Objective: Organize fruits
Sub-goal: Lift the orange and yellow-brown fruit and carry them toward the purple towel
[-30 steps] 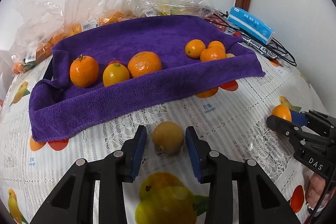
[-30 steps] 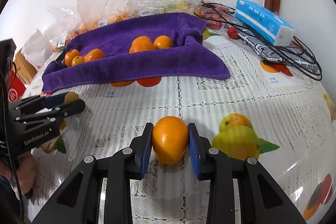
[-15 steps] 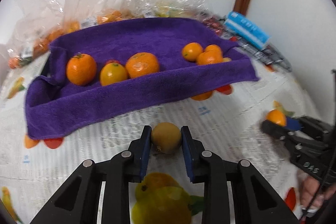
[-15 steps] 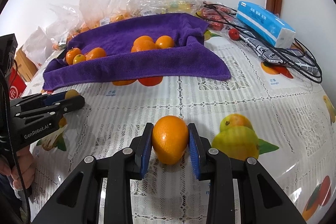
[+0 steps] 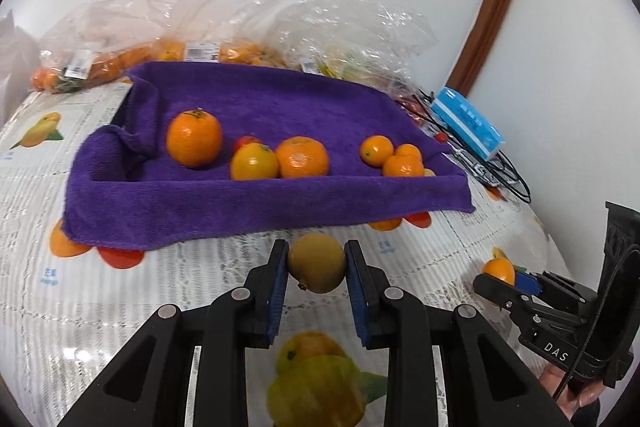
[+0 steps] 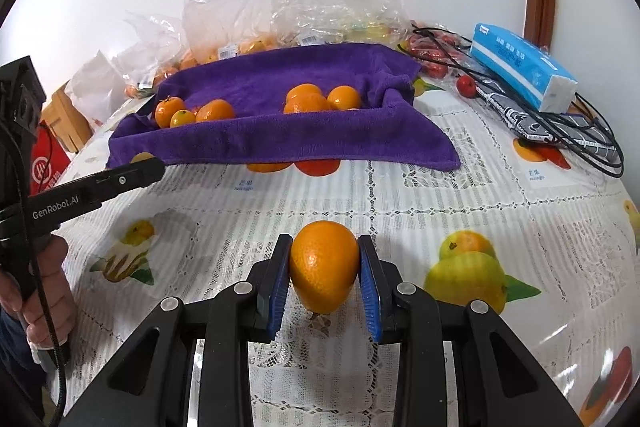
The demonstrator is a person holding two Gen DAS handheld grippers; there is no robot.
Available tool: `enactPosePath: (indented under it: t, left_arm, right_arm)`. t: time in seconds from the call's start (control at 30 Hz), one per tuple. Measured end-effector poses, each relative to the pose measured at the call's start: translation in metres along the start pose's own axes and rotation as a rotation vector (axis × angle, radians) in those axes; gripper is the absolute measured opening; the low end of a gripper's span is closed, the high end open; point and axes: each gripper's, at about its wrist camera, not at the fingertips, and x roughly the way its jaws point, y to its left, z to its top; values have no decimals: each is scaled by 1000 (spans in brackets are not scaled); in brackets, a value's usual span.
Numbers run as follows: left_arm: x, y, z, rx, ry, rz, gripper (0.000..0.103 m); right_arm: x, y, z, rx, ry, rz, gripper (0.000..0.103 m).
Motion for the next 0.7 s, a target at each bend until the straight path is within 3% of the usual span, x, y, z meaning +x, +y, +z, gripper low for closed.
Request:
enactPosePath:
  t: [0.13,0.3,0.43,0.7]
  left_arm:
    - [-9,2,-3,-2,-23,5,27]
    - [-21,9,-11,-15,-28,57,27]
    - [-31,20,-17,-40,-36,101,27]
    - [-42,33,-21,-78,-55,126,27]
  right_arm:
    - [3,-2,0,47,14,5,32]
    - [11,1,0,115,61,99,32]
    - [14,22,0,53,62,46,32]
    - [21,53,1,-24,76,40,32]
